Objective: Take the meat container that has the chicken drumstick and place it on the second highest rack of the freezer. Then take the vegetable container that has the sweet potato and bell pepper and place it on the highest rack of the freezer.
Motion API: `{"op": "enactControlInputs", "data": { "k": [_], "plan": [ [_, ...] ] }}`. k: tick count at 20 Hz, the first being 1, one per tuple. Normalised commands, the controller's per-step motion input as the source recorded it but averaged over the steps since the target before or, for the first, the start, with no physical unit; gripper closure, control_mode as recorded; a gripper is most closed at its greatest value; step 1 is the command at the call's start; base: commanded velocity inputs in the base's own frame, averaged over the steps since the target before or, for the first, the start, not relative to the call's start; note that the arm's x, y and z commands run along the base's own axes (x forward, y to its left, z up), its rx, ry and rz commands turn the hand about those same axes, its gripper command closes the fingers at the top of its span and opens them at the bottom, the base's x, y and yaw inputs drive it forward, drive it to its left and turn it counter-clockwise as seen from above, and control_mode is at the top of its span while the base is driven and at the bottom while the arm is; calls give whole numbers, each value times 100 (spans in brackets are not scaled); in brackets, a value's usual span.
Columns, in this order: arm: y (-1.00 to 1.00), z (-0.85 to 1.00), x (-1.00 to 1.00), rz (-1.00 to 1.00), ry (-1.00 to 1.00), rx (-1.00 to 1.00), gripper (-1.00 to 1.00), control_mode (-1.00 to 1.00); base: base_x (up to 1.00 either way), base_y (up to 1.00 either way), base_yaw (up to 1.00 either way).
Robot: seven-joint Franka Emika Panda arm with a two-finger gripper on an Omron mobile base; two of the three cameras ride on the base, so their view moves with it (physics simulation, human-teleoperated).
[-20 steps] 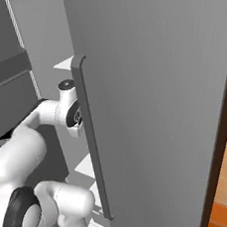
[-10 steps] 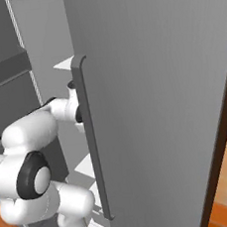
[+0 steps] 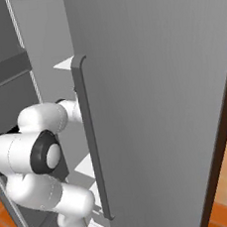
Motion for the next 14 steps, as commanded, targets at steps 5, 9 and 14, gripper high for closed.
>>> {"op": "enactControlInputs", "data": {
  "k": [5, 9, 14],
  "plan": [
    [-7, -6, 76, -3, 0, 0, 100, -100, 0, 0, 0],
    [-18, -31, 15, -2, 0, 0, 100, -100, 0, 0, 0],
    [0, -33, 12, -6, -1, 0, 100, -100, 0, 0, 0]
  ]
}}
